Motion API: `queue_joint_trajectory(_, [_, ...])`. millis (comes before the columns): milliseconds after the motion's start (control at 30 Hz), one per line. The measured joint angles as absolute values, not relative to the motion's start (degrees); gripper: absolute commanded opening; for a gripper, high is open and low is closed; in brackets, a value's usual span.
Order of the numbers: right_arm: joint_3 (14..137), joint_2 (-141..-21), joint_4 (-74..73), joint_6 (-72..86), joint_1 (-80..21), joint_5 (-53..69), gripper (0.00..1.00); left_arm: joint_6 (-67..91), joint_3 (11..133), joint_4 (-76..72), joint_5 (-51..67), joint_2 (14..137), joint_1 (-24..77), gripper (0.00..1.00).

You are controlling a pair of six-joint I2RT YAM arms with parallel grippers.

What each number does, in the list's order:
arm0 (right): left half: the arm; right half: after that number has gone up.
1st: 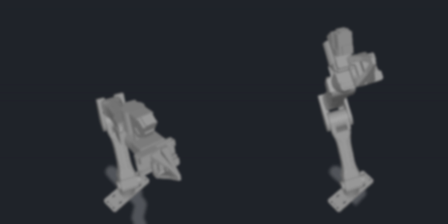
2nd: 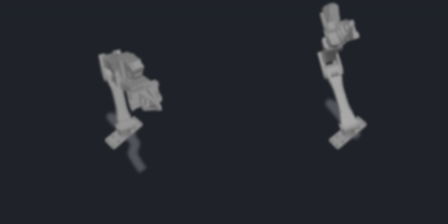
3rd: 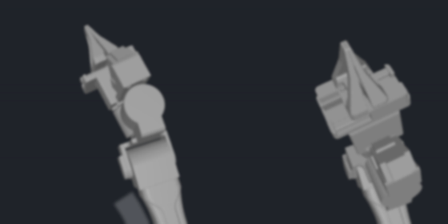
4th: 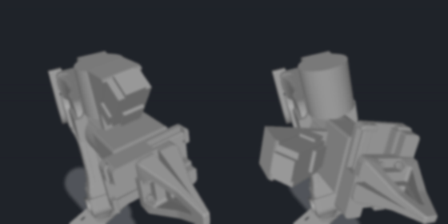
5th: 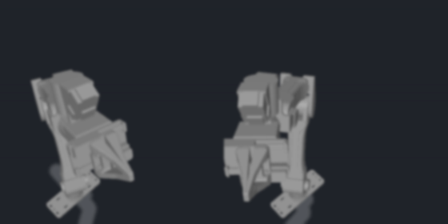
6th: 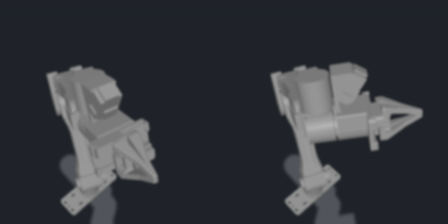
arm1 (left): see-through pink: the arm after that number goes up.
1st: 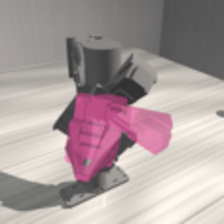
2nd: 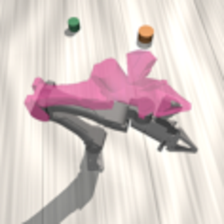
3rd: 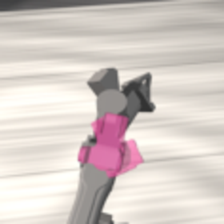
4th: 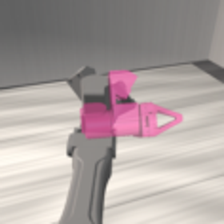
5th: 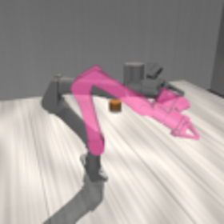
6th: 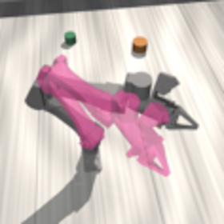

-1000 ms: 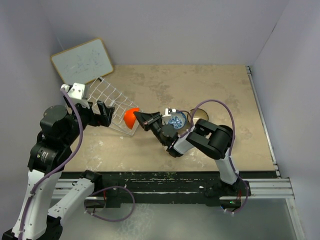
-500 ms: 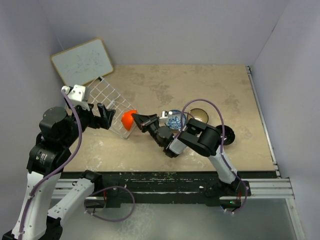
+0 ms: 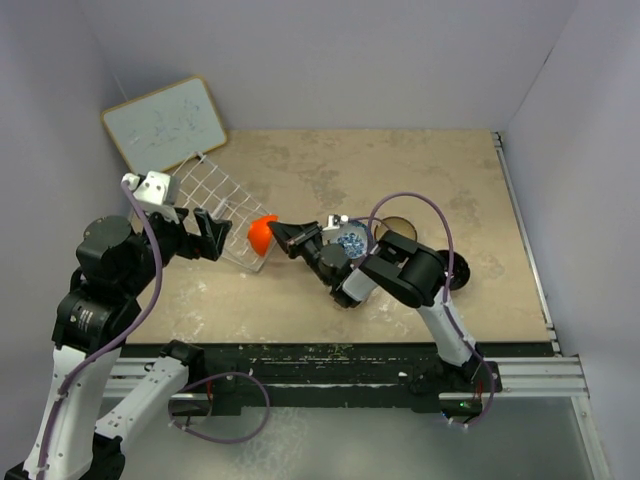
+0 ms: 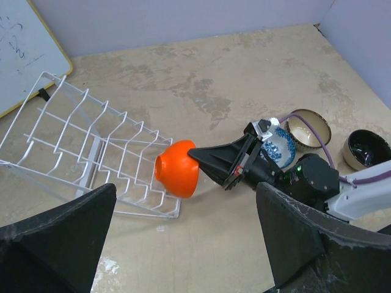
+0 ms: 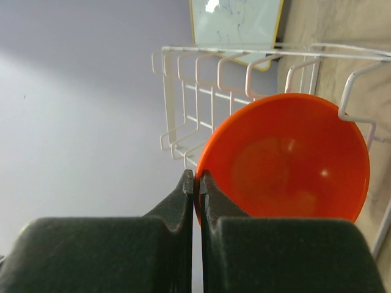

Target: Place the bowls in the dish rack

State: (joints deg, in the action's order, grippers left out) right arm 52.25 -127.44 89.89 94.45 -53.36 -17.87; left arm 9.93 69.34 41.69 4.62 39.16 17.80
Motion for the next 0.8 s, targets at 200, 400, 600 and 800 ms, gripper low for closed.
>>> queue_joint_trajectory(200, [54.46,-126.63,87.22,92.51,-46.85,-12.21,0.00,10.07,69.34,41.67,4.82,38.98,17.80,0.99])
queue_joint_trajectory(400, [59.11,-125.19,83.77,89.78,-42.59,-7.64,0.00,10.39,69.34,41.65,4.99,38.98,17.80,0.99])
queue_joint_trajectory(600, [59.70,-125.67,85.71,90.54,-43.03,-2.57,0.00,10.46,69.34,41.65,5.19,38.98,17.80,0.99])
queue_joint_trajectory(800, [58.59,-126.45,88.44,92.49,-43.46,0.19,0.00,10.46,69.32,41.65,5.19,38.98,17.80,0.99])
